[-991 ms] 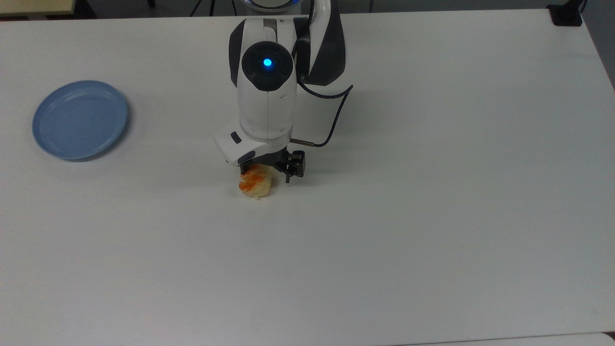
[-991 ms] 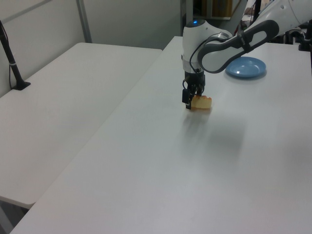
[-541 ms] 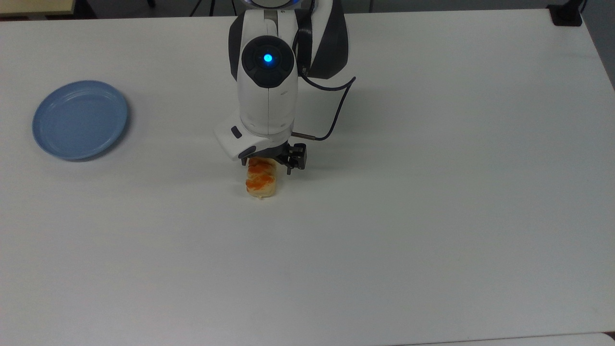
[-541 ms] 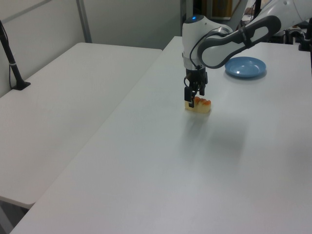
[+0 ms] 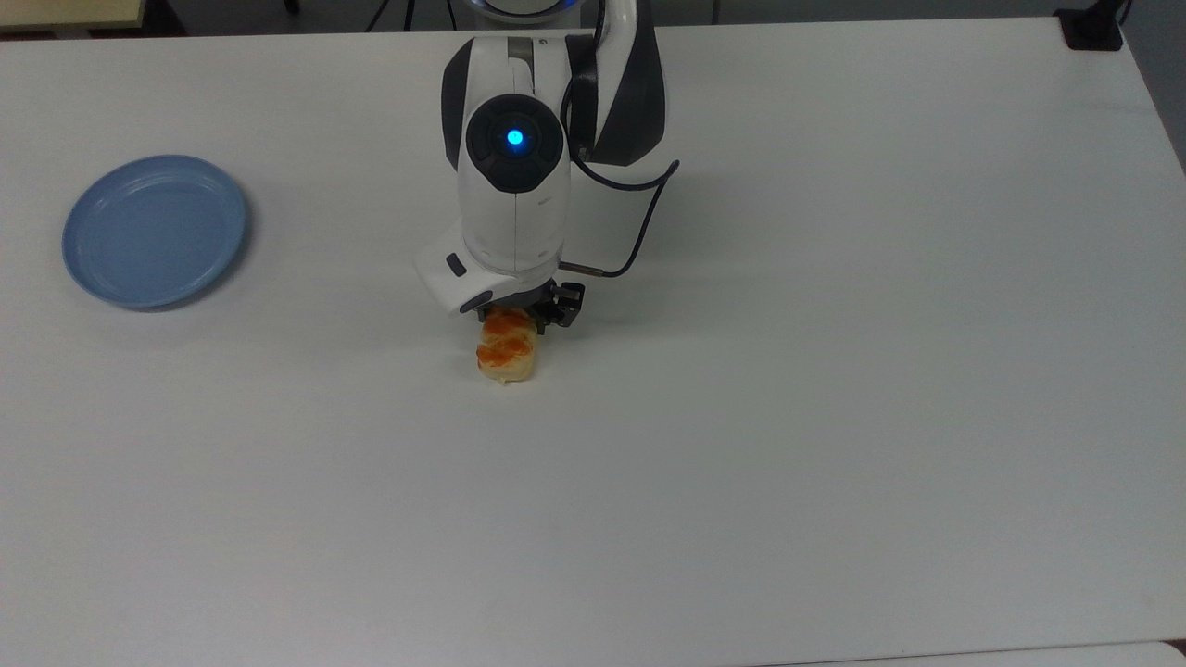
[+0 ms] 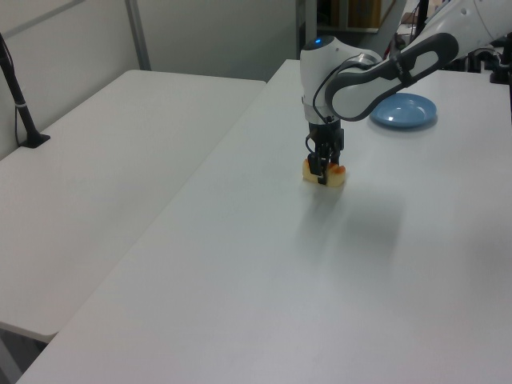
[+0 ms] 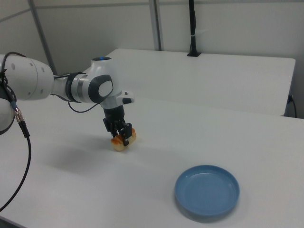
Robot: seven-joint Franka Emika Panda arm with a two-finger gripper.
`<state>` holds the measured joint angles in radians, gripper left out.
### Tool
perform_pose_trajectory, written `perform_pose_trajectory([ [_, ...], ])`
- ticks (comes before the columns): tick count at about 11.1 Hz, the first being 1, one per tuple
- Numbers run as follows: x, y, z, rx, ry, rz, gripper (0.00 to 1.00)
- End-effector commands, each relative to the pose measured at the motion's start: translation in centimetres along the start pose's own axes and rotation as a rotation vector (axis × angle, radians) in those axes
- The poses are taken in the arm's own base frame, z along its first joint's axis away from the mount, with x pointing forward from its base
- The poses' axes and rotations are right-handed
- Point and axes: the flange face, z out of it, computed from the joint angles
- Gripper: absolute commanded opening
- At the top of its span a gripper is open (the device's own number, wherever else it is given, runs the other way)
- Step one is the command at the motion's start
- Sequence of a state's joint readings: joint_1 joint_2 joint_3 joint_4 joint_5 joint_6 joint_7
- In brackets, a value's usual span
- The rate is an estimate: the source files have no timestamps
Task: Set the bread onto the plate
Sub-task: 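Lift the bread roll and carry it over the blue plate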
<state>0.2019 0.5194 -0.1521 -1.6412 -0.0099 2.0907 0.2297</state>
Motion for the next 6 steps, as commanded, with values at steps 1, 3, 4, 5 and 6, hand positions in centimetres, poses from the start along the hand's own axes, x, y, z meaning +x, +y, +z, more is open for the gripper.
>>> perform_pose_trajectory([
  [1,-0.2,0.5,-1.0,0.012,-0.005,-0.05,0.38],
  [3,0.2,4.9,-2.5,0.002,-0.011,-0.095,0.37],
  [4,0.3,8.2,-4.0,0.003,-0.024,-0.128,0.37],
  [5,0.0,12.3,-5.1,0.008,-0.039,-0.153,0.37],
  [6,-0.1,16.5,-6.2,0.015,-0.023,-0.161,0.37],
])
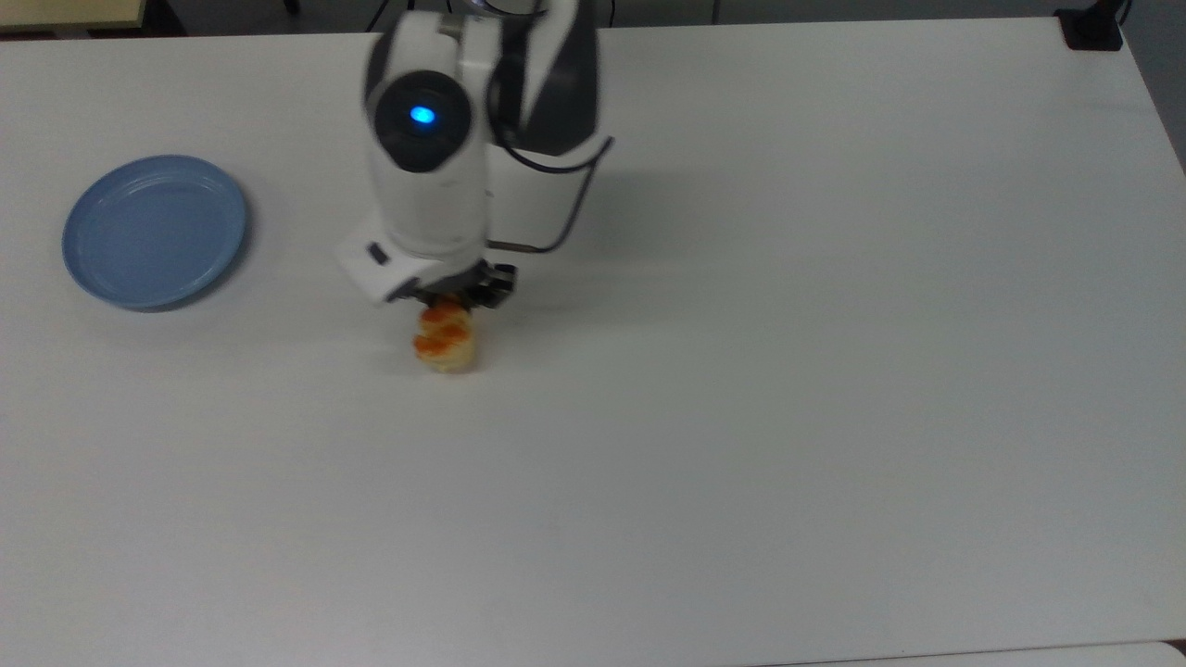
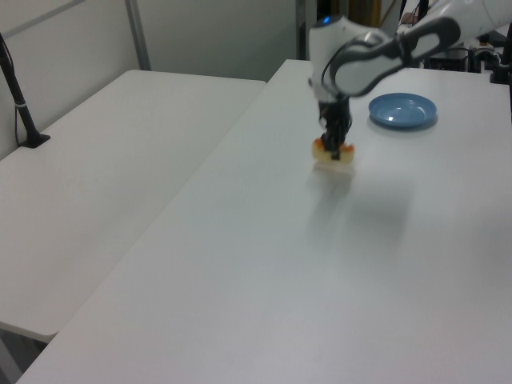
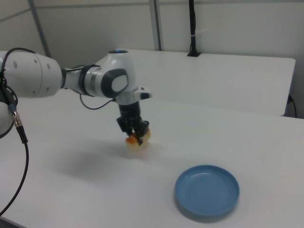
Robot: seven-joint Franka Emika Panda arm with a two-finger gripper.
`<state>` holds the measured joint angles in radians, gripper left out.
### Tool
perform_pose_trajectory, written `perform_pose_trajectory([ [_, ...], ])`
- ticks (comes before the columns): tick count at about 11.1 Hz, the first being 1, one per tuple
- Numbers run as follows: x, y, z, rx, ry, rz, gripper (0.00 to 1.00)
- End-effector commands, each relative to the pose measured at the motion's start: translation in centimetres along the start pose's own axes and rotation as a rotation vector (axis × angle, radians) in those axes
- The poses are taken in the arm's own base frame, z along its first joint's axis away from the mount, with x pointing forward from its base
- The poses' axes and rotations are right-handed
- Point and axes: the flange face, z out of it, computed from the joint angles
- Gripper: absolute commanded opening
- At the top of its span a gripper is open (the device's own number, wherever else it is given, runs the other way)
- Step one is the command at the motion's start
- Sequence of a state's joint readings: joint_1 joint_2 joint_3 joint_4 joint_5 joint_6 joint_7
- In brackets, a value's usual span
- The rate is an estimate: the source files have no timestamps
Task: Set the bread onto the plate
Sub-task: 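Lift the bread roll and carry it over the blue plate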
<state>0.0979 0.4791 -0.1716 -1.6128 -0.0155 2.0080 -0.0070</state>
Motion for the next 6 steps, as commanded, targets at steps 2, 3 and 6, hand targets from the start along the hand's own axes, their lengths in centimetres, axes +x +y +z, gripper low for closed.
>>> perform_pose_trajectory([
  [2,-4.1,16.4,-4.1,0.019,0.013,-0.095,0.38],
  [3,-4.9,19.4,-3.1,0.002,0.0,-0.13,0.38],
  [6,-7.3,26.3,0.0,-0.035,-0.024,-0.179,0.38],
])
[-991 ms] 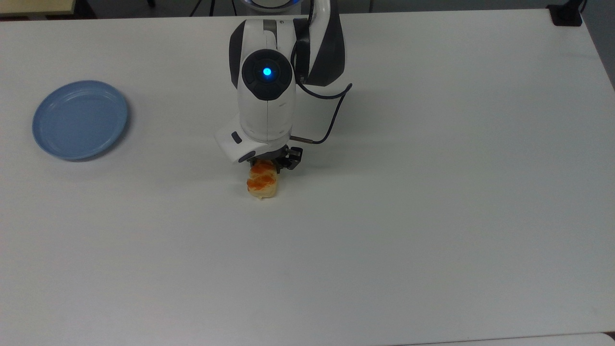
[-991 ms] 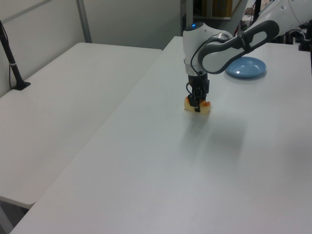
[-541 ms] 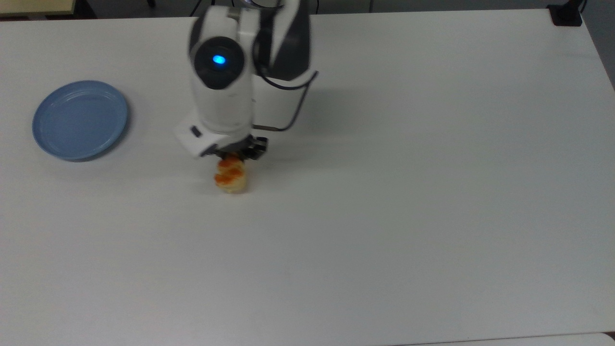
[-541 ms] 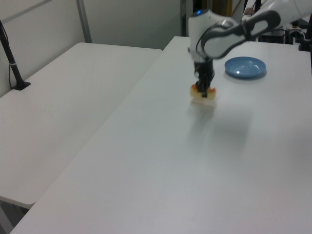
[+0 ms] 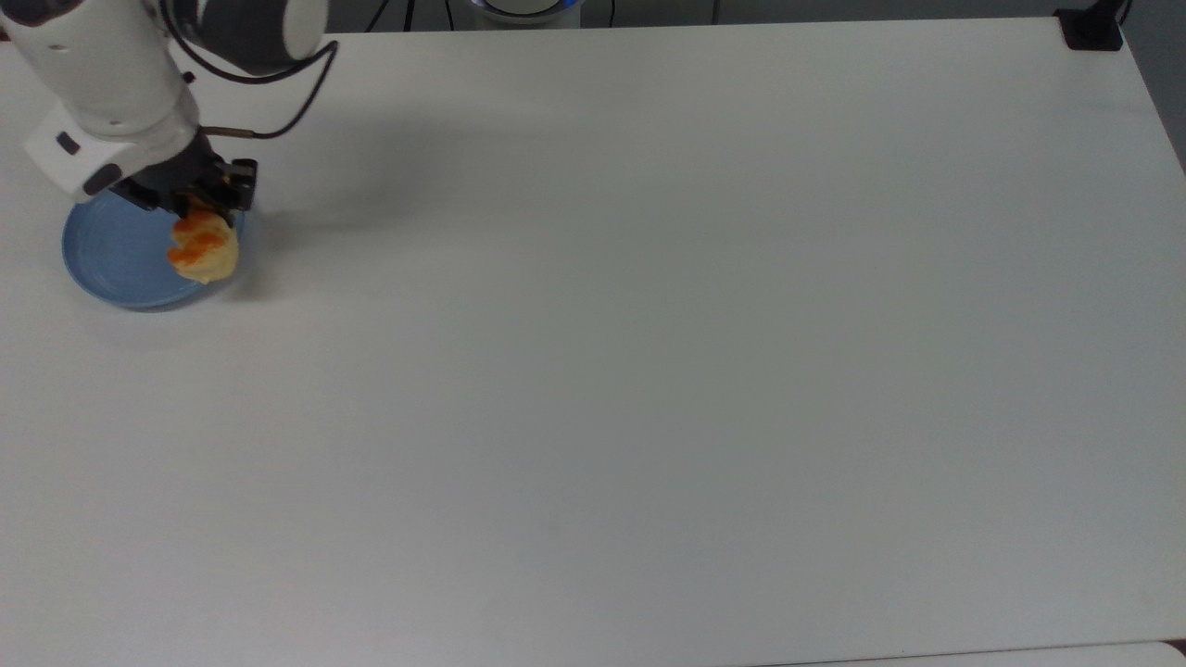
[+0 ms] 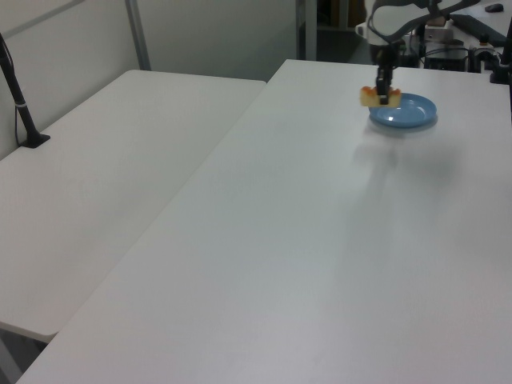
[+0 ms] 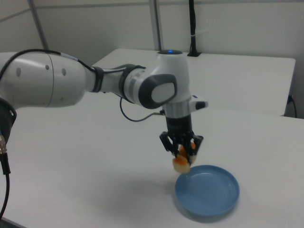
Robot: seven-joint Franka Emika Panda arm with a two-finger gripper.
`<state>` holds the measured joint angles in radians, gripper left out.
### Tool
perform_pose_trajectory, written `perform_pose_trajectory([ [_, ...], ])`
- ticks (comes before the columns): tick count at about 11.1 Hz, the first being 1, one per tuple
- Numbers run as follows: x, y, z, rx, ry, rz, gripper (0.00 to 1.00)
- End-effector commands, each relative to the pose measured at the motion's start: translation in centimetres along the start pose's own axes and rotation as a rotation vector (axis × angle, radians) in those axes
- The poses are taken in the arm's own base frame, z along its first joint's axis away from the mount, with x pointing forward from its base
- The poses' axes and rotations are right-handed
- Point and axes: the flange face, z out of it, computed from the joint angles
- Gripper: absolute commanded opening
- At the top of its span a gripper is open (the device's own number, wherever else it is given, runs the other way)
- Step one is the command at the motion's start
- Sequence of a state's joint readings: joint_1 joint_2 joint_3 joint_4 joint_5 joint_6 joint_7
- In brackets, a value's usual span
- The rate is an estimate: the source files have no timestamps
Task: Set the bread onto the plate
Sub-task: 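Lift the bread roll and carry it over the blue plate, then lower the bread onto the plate and open the gripper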
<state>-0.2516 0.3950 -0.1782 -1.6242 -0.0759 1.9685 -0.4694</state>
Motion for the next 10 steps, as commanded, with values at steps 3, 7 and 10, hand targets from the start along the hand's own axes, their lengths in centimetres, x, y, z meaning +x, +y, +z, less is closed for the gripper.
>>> perform_pose_trajectory([
  [3,-1.5,4.9,6.0,-0.052,0.029,-0.045,0.4],
  [7,-1.0,5.0,7.4,-0.065,0.034,-0.042,1.0],
  [10,-1.1,4.0,3.4,-0.046,0.034,0.019,1.0],
])
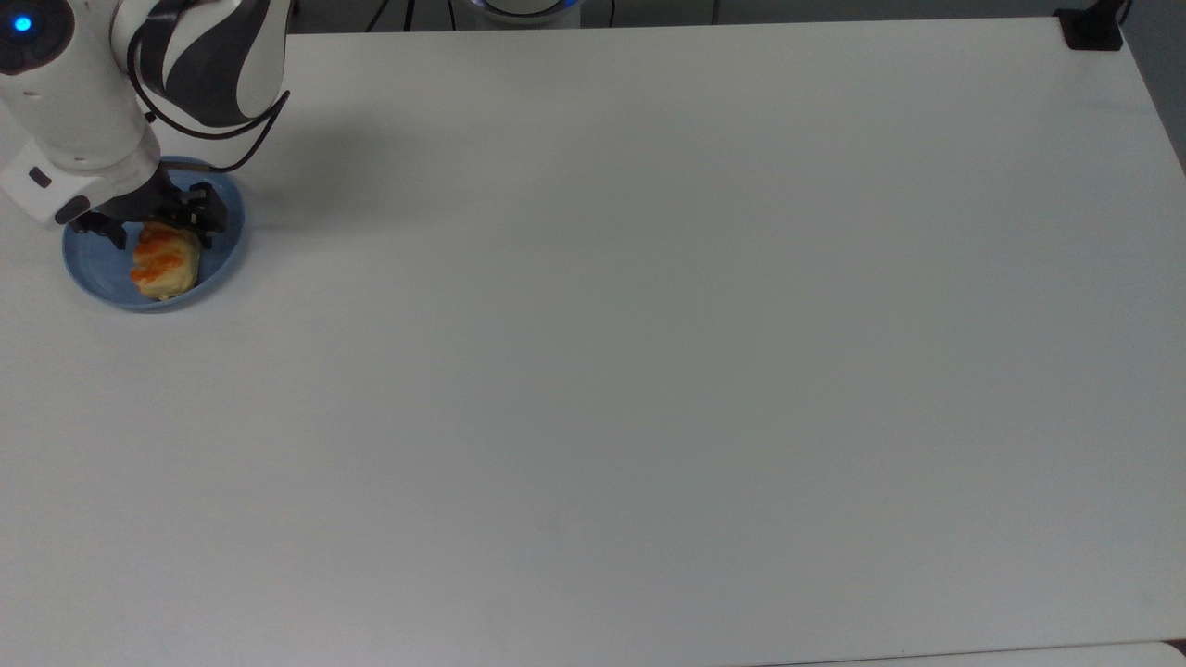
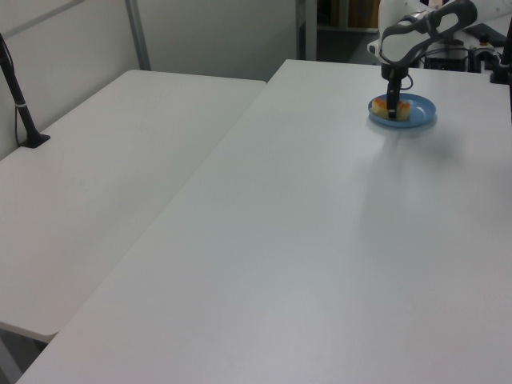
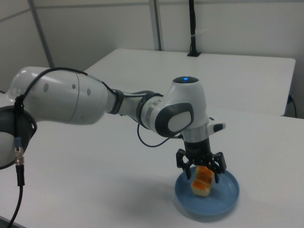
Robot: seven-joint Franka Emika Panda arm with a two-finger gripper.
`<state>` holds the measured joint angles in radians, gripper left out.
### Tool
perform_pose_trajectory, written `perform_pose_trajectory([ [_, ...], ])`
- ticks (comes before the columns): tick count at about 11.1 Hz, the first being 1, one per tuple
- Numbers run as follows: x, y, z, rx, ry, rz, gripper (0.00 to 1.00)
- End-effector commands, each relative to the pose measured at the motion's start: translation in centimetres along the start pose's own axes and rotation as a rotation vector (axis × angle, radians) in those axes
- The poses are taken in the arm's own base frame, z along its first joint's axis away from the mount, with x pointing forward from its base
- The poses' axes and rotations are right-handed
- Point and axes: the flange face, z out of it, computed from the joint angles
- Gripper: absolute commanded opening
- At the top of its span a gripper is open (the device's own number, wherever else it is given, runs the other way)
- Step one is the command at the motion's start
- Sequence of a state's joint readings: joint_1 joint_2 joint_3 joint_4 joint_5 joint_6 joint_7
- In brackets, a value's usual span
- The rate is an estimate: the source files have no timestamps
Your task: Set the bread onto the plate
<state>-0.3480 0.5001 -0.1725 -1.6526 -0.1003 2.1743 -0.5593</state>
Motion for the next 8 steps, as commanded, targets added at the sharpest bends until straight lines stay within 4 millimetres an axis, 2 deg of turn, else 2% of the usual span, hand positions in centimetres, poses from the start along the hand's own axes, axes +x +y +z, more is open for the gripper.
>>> perform_pose_trajectory([
  [1,0.8,-3.1,-5.8,0.006,0.006,0.084,1.0],
  [4,4.6,-13.2,-11.9,0.007,0.032,0.14,1.0],
  [6,6.2,-21.1,-16.4,0.011,0.069,0.146,1.0],
  [8,5.1,-27.3,-21.5,0.023,0.066,0.17,1.0],
])
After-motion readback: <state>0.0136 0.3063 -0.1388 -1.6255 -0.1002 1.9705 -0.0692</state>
